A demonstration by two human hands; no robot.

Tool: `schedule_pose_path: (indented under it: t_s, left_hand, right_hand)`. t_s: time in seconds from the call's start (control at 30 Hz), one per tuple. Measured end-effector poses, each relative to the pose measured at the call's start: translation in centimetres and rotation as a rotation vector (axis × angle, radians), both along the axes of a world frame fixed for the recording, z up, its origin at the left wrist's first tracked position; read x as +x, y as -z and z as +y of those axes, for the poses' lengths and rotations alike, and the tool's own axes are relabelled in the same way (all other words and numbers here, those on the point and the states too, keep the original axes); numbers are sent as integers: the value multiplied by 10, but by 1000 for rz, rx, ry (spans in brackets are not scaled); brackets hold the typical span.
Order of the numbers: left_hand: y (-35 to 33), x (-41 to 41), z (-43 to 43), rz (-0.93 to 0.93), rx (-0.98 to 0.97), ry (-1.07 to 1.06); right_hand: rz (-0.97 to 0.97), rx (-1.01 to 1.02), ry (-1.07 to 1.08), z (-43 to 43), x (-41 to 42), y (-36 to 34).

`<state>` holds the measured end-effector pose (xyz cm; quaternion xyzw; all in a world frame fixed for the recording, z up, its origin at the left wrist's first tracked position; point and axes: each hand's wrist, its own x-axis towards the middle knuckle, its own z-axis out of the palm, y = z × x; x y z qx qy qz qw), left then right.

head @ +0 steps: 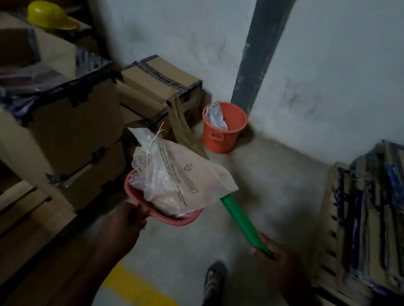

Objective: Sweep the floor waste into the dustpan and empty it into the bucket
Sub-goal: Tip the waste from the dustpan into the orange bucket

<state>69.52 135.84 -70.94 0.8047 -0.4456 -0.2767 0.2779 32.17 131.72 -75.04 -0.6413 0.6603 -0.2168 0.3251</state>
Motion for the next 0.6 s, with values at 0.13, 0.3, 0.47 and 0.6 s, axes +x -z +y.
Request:
schedule_pose_path:
  t_s: [0.13,0.3,0.47,0.6]
  left_hand:
    - [9,-11,-73,-4,29,55]
    - [24,-37,-179,28,0,58]
    - [27,-67,-282,43,20,46]
    - [30,-78,-359,62,47,45]
  right_hand:
    - [23,12,32,-60,-14,15]
    - [-65,52,68,-165,-36,26]
    - [17,27,26,-275,-66,16]
    - [125,64,-27,-361,-87,9]
